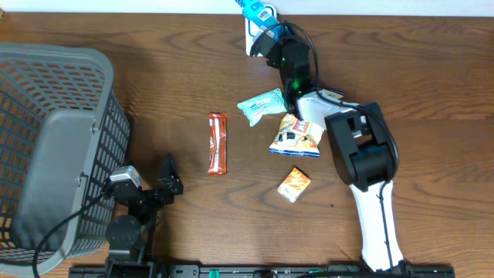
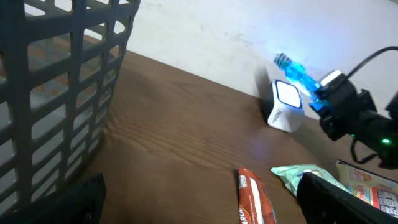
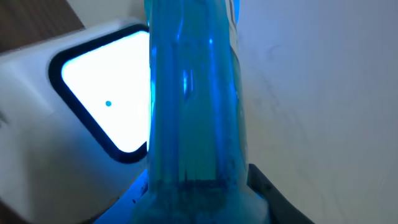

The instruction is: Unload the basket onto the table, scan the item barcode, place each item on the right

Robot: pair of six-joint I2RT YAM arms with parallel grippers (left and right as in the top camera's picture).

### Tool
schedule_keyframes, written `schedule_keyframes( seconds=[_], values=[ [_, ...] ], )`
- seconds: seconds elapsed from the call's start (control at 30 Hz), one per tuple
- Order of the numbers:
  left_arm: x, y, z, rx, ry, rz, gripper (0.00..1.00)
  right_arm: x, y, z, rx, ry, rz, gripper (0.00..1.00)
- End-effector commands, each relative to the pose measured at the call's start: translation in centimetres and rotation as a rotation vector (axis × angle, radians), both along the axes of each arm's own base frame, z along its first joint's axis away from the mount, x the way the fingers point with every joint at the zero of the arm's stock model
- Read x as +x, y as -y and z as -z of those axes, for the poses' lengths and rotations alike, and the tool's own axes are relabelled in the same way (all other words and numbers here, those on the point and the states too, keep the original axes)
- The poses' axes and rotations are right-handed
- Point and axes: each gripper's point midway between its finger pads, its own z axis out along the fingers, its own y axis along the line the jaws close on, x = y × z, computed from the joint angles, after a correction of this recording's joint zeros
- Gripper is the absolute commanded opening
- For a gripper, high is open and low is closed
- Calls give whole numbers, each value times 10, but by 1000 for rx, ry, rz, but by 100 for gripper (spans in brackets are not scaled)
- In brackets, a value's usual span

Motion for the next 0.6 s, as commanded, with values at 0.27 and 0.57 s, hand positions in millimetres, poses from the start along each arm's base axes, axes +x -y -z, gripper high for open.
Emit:
schedule_keyframes(
  seconds=[0.27,0.57],
  values=[
    [-1,-3,19,3,-54,-14,98,10,66,-100,172,164,353,1],
    [-1,-3,19,3,-54,-14,98,-16,245,-97,10,16,861,1]
  ],
)
